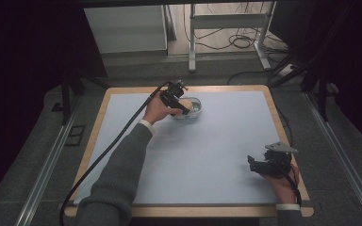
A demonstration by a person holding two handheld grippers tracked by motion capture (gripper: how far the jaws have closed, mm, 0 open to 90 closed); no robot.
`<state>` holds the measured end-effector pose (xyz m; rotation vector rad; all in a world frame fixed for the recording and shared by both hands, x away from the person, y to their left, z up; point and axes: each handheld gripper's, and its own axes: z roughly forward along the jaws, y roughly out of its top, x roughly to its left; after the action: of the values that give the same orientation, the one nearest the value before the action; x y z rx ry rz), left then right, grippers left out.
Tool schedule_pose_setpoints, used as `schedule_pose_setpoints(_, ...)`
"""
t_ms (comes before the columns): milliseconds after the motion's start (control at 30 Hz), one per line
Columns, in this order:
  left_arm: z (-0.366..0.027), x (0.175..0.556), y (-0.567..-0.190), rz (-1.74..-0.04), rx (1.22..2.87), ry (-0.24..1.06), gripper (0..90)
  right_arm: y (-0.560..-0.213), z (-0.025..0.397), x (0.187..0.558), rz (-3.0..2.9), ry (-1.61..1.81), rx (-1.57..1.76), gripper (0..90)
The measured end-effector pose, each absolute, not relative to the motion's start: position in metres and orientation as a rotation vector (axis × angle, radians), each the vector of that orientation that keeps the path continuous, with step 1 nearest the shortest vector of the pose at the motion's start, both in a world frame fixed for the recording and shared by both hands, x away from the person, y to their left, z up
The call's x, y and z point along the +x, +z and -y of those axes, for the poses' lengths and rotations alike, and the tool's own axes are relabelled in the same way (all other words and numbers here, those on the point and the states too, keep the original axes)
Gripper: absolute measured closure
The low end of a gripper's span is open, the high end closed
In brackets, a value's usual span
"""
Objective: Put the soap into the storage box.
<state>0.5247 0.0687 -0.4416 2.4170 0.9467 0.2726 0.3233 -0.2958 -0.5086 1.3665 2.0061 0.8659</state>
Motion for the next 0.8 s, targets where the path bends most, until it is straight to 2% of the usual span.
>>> schedule_pose_setpoints(667, -0.064, 0.550, -0.464, -0.958, 2.440, 0.242, 32.3, -0.510, 0.300, 0.325, -2.002, 0.861, 1.382, 4.8)
schedule_pose_setpoints(800, -0.065, 0.547, -0.457, -0.930, 2.398, 0.232, 28.7, -0.511, 0.300, 0.324, -2.003, 0.859, 1.382, 4.8)
